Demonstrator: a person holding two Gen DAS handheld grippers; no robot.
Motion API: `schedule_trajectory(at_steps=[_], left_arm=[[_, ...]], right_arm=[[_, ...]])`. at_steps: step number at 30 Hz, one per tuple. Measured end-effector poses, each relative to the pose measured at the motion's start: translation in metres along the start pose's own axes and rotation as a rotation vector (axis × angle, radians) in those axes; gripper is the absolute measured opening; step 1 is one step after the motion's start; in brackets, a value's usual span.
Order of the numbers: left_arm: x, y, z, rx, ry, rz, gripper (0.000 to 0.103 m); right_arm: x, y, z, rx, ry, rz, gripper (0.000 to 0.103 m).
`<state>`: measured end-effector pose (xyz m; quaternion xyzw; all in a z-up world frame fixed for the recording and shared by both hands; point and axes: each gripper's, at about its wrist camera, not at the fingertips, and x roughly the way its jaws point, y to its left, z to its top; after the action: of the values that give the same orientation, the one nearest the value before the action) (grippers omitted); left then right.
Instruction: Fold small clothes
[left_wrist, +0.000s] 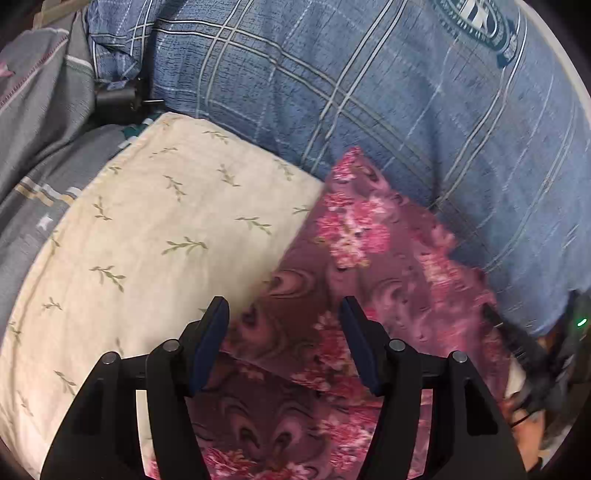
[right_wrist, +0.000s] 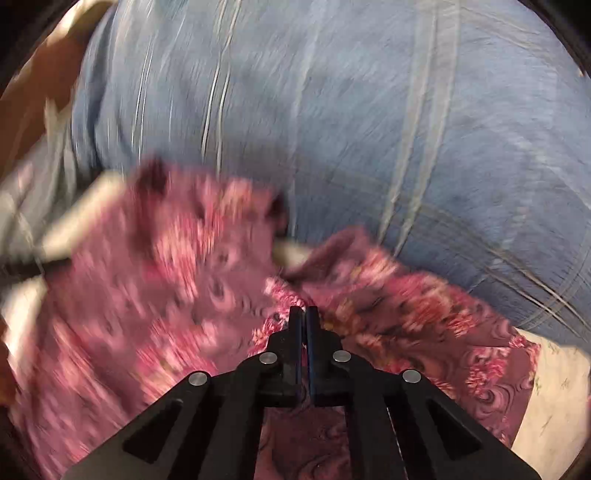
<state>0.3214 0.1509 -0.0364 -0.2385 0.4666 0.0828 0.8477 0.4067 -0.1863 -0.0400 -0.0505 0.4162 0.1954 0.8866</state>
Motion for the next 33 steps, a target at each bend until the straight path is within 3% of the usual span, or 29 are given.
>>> schedule_trajectory(at_steps=[2, 3, 4, 7, 9, 10, 11, 12, 16, 18, 19, 21, 22, 23, 25, 26, 27, 30, 33], left_arm=[[0.010, -0.002, -0.002, 0.037, 0.012, 0.055, 0.062], [0.009, -0.004, -0.003, 0.054, 0.001, 0.068, 0.062], [0.007, -0.005, -0.004, 0.064, -0.005, 0.078, 0.062], [-0.002, -0.002, -0.003, 0.044, -0.009, 0.031, 0.063], [-0.011, 0.002, -0.002, 0.016, -0.023, -0.026, 0.063], [-0.014, 0.001, -0.002, 0.010, -0.032, -0.043, 0.063], [-0.017, 0.000, -0.003, 0.010, -0.037, -0.047, 0.063], [-0.015, -0.003, -0.002, 0.013, -0.036, -0.039, 0.063], [-0.007, -0.010, -0.007, 0.036, -0.005, -0.013, 0.063], [-0.012, -0.011, -0.010, 0.033, -0.010, -0.020, 0.063], [-0.015, -0.012, -0.010, 0.036, -0.019, -0.014, 0.063], [-0.013, -0.014, -0.011, 0.052, -0.021, 0.038, 0.070], [-0.006, -0.014, -0.012, 0.058, -0.006, 0.064, 0.070], [0.003, -0.016, -0.013, 0.075, 0.027, 0.089, 0.070], [0.003, -0.026, -0.018, 0.155, 0.028, 0.141, 0.070], [-0.003, -0.030, -0.022, 0.191, 0.039, 0.144, 0.070], [-0.008, -0.031, -0.024, 0.211, 0.055, 0.130, 0.071], [-0.022, -0.019, -0.032, 0.204, 0.175, 0.059, 0.071], [-0.043, 0.010, -0.045, 0.150, 0.277, 0.016, 0.070]], right_arm=[[0.013, -0.022, -0.004, 0.090, 0.054, -0.044, 0.000], [0.020, -0.027, -0.008, 0.091, 0.098, -0.110, 0.000], [0.021, -0.031, -0.012, 0.104, 0.120, -0.118, 0.001], [-0.028, -0.064, -0.029, 0.318, -0.017, 0.089, 0.007], [-0.062, -0.090, -0.048, 0.451, -0.087, 0.136, 0.021], [-0.078, -0.103, -0.062, 0.509, -0.113, 0.130, 0.036], [-0.087, -0.111, -0.070, 0.538, -0.123, 0.120, 0.044], [-0.096, -0.120, -0.083, 0.566, -0.121, 0.101, 0.044], [-0.082, -0.119, -0.111, 0.558, -0.012, 0.092, 0.044], [-0.090, -0.113, -0.111, 0.475, -0.048, 0.073, 0.012], [-0.098, -0.112, -0.111, 0.468, -0.083, 0.098, 0.004], [-0.111, -0.114, -0.112, 0.517, -0.163, 0.072, 0.004], [-0.104, -0.117, -0.113, 0.530, -0.126, 0.054, 0.005], [-0.087, -0.119, -0.115, 0.519, -0.025, 0.026, 0.005], [-0.093, -0.114, -0.117, 0.486, -0.026, 0.008, 0.007], [-0.104, -0.110, -0.118, 0.483, -0.025, 0.009, 0.015], [-0.115, -0.108, -0.122, 0.488, -0.036, 0.030, 0.016], [-0.142, -0.103, -0.148, 0.485, 0.000, 0.120, 0.038], [-0.159, -0.094, -0.190, 0.469, 0.124, 0.128, 0.040]])
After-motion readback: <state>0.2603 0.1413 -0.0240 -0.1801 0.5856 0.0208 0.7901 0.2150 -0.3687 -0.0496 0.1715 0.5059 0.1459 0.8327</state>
